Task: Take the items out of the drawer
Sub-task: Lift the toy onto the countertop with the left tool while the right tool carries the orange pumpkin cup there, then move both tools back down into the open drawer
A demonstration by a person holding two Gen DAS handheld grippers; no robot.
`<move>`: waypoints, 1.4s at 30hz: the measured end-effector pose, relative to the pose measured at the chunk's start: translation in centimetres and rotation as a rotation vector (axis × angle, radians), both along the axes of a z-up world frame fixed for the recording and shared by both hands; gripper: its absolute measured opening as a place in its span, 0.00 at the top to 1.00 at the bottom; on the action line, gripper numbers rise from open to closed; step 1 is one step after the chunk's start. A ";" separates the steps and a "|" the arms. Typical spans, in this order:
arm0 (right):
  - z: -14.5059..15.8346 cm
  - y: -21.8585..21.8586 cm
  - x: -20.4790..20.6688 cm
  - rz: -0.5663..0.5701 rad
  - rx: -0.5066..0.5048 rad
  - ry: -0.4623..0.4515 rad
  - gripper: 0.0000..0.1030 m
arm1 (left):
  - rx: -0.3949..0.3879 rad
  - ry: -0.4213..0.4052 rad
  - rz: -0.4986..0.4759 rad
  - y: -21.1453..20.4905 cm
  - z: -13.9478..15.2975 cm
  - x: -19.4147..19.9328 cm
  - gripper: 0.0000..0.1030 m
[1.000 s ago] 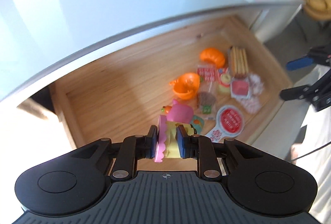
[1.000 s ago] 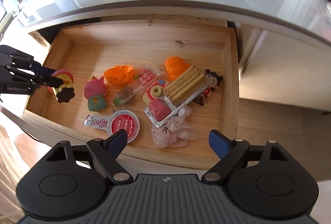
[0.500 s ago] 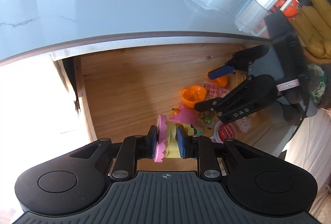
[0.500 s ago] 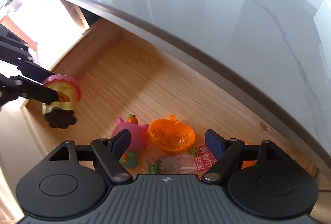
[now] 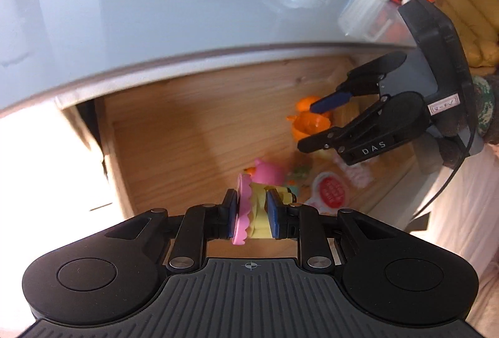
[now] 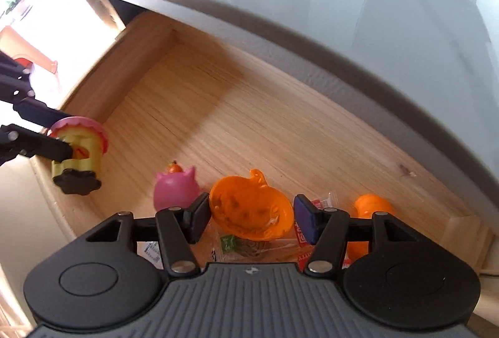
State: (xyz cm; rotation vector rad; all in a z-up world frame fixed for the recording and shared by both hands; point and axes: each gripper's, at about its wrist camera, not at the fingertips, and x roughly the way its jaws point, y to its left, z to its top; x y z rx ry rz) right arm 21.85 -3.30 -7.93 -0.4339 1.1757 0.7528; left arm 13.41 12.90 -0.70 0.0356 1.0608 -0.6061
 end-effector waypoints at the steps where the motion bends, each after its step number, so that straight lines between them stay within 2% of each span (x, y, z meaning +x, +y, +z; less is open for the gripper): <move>1: 1.8 -0.6 -0.7 0.002 0.024 -0.034 0.44 | -0.048 -0.023 -0.015 -0.2 1.4 -0.2 0.77; 2: 3.6 -1.3 -1.4 0.007 0.062 -0.049 0.44 | -0.081 -0.054 -0.024 -0.4 2.9 -0.2 0.77; 4: 8.5 -2.9 -2.6 0.031 0.161 -0.114 0.44 | -0.100 -0.156 -0.026 -1.4 6.2 0.6 0.77; 7: 14.6 -4.6 -3.3 0.014 0.228 -0.337 0.44 | -0.086 -0.318 0.024 -3.2 10.2 4.0 0.77; 9: 16.8 -5.1 -1.6 -0.069 0.241 -0.474 0.44 | -0.059 -0.389 0.077 -4.7 11.2 7.5 0.77; 11: 17.3 -5.1 1.4 -0.153 0.239 -0.575 0.44 | 0.007 -0.427 0.121 -6.5 10.6 11.3 0.77; 13: 16.3 -4.7 4.6 -0.206 0.228 -0.612 0.44 | 0.071 -0.432 0.164 -8.0 9.3 14.2 0.77; 16: 14.0 -5.4 9.1 -0.282 0.197 -0.573 0.44 | 0.082 -0.384 0.196 -8.7 7.2 16.8 0.74; 17: 13.2 -5.6 10.1 -0.299 0.195 -0.548 0.44 | 0.053 -0.404 0.205 -8.8 6.8 16.9 0.73; 20: 10.8 -6.8 12.3 -0.328 0.195 -0.457 0.43 | 0.040 -0.429 0.226 -8.4 6.5 16.9 0.72; 23: 10.0 -7.0 12.4 -0.339 0.178 -0.449 0.43 | 0.071 -0.458 0.221 -8.4 6.6 16.5 0.72; 25: 10.3 -7.2 11.4 -0.343 0.193 -0.471 0.43 | 0.065 -0.482 0.216 -8.3 7.1 16.0 0.73; 28: 12.3 -8.1 10.5 -0.337 0.254 -0.490 0.43 | 0.028 -0.530 0.212 -8.1 8.7 14.6 0.73; 31: 14.4 -9.5 8.4 -0.324 0.305 -0.511 0.43 | -0.063 -0.570 0.178 -6.9 10.9 12.2 0.74; 33: 15.6 -11.0 6.2 -0.290 0.343 -0.502 0.41 | -0.131 -0.579 0.113 -5.7 12.1 9.8 0.75; 35: 16.2 -12.3 4.0 -0.248 0.360 -0.486 0.39 | -0.165 -0.509 -0.025 -5.2 12.3 7.7 0.75; 37: 16.0 -13.8 1.7 -0.202 0.366 -0.416 0.38 | -0.122 -0.366 -0.166 -5.7 11.1 6.3 0.75; 39: 15.1 -14.6 0.0 -0.161 0.369 -0.309 0.38 | -0.026 -0.266 -0.258 -6.5 8.6 4.6 0.75; 42: 12.7 -14.6 -2.2 -0.134 0.330 -0.200 0.38 | 0.221 -0.148 -0.331 -7.9 3.5 2.6 0.74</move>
